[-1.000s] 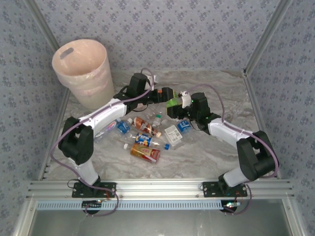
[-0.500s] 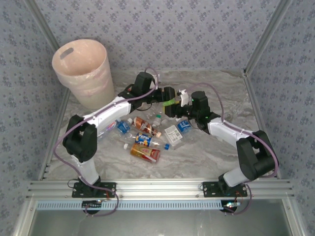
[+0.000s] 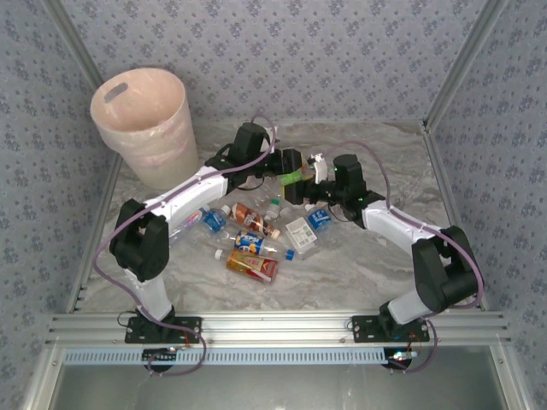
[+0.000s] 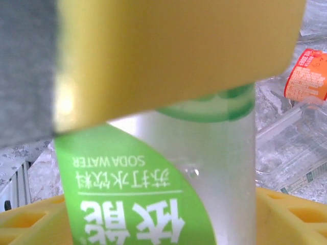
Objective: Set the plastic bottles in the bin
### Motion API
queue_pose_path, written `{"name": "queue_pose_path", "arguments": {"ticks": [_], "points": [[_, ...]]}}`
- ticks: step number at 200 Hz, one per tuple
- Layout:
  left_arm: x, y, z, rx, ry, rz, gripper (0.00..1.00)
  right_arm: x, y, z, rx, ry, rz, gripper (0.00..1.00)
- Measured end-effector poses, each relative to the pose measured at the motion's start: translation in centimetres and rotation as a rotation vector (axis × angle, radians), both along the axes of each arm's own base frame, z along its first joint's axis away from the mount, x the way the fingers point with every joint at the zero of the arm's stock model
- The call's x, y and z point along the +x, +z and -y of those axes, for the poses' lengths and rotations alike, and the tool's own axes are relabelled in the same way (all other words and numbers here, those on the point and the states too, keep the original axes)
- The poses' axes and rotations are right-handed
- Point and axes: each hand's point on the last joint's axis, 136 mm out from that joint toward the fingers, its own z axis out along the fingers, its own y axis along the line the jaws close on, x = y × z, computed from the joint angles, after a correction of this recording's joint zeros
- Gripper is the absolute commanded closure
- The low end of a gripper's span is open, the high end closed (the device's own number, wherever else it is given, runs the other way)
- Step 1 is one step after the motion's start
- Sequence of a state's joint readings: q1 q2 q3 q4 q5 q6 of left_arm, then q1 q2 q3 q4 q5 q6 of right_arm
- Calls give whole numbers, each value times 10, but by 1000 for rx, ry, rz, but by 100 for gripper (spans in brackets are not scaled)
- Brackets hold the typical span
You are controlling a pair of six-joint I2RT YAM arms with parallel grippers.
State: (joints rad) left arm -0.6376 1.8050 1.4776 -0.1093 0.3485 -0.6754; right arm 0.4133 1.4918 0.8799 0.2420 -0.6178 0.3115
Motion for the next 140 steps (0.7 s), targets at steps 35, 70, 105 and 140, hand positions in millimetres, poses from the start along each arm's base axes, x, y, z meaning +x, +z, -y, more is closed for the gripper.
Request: {"name": "queue_pose_path", "arguments": {"ticks": [35,70,105,140], "points": [[0,1,0,-7,2,-3,45,-8,11,9,-14,20,26,0],[1,1,-1,-11,8,-9,46,-22,28,23,-30,38,86,0],[3,1,-3,-13,15,-11,46,-30,33,45,-41,0,122,0],[8,1,-8,-15,26,-10,46,-23,28,73,-47,-144,165,0]]}}
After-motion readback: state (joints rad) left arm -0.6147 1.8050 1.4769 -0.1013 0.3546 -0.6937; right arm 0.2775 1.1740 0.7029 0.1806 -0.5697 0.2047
